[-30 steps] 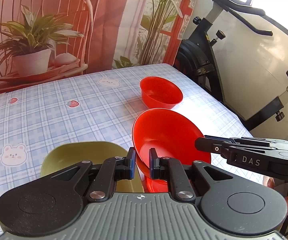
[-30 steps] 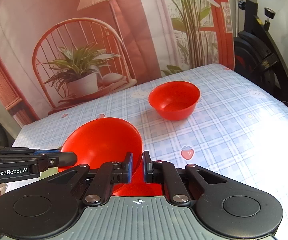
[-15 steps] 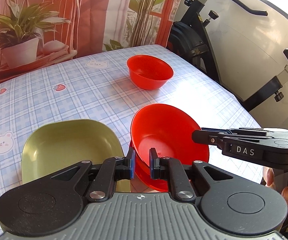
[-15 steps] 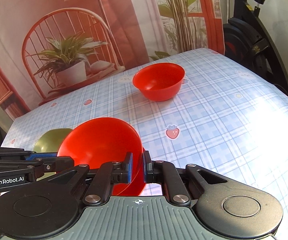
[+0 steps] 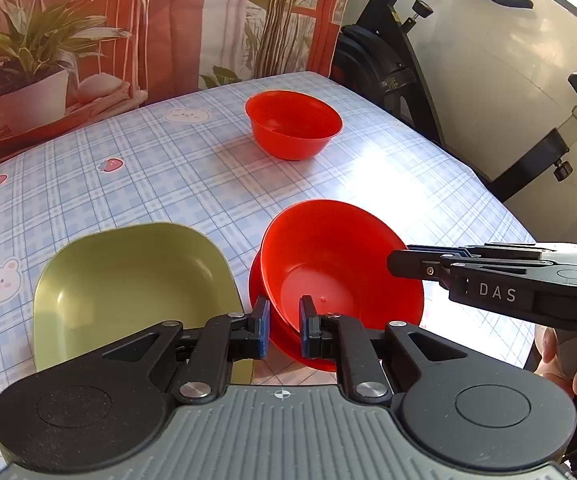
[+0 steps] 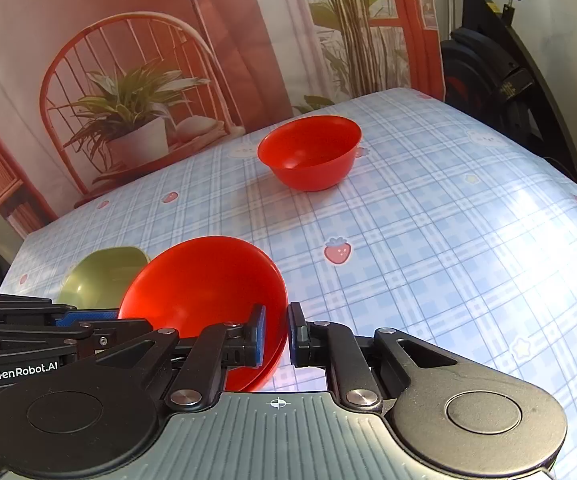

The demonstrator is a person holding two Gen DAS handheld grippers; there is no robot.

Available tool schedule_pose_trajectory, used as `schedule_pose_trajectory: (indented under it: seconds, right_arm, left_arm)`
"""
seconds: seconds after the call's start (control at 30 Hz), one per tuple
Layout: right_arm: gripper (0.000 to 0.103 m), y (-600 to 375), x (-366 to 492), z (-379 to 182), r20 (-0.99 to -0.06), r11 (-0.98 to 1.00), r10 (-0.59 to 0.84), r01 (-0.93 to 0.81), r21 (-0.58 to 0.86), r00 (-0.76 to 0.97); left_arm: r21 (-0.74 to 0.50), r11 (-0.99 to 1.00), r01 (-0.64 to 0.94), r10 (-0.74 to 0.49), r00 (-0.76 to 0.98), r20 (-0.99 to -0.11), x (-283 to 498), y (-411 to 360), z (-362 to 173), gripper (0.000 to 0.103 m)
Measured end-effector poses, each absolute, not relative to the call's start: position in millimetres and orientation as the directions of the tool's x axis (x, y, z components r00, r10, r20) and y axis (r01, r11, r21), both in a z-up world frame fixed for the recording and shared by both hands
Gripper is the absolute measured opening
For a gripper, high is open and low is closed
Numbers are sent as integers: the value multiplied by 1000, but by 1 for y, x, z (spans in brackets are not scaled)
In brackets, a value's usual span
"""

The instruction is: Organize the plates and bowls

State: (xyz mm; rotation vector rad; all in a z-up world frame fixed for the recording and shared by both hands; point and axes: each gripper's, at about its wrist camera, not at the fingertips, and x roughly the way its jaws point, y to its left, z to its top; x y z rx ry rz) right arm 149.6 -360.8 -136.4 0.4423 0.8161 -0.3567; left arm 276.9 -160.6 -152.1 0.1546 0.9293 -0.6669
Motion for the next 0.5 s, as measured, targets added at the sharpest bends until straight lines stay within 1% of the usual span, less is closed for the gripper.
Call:
schedule_pose_trajectory:
  seconds: [0.2, 0.33, 0.5]
  right_arm:
    - [12, -360, 148, -136, -761, 857, -131, 458, 235, 635]
    - [13, -361, 147, -138, -763, 857, -129, 459, 236, 634]
    - [14, -362, 147, -136, -758, 857, -130, 457, 238, 639]
  left_arm:
    - [-146, 793, 591, -453, 414, -789, 280, -163, -154, 16]
    - [-138, 797, 588, -446, 418, -792, 280, -164, -154, 24]
    - [-140, 802, 581, -448, 429, -785, 282, -160, -152, 25]
